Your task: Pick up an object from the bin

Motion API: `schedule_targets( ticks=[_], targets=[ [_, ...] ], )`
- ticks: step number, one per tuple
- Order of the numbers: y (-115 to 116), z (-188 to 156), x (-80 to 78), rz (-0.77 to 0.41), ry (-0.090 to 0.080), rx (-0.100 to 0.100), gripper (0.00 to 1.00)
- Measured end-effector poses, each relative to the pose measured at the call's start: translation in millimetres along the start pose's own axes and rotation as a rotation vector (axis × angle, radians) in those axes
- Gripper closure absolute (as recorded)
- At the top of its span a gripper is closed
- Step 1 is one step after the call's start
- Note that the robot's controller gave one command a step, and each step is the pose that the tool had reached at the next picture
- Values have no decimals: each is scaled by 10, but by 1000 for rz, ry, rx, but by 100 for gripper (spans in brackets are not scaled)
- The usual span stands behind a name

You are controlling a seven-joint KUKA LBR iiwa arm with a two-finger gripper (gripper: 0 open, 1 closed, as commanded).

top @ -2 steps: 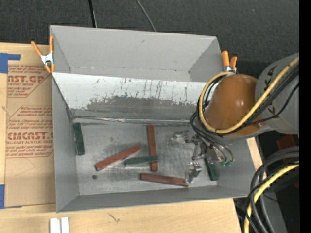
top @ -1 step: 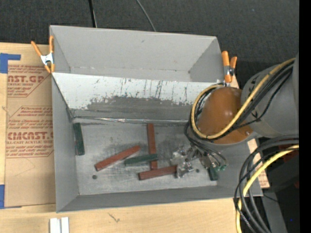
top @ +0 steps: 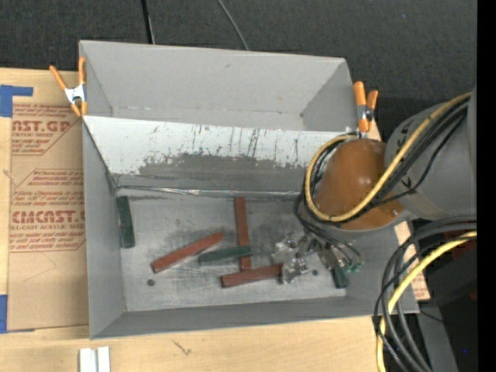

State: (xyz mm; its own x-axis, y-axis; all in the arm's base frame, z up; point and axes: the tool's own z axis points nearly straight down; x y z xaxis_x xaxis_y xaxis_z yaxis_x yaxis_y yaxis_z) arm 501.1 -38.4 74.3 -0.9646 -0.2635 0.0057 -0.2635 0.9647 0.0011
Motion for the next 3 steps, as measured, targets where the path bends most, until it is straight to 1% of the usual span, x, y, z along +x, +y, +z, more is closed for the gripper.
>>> schedule_targets(
  ticks=[1, 2, 3],
  targets=[
    [-158, -1154, -18, 47, -7, 1, 100],
    [-158, -1154, -18, 47, -7, 1, 100],
    [-170, -842, -201, -171, -14, 6, 100]
  ],
)
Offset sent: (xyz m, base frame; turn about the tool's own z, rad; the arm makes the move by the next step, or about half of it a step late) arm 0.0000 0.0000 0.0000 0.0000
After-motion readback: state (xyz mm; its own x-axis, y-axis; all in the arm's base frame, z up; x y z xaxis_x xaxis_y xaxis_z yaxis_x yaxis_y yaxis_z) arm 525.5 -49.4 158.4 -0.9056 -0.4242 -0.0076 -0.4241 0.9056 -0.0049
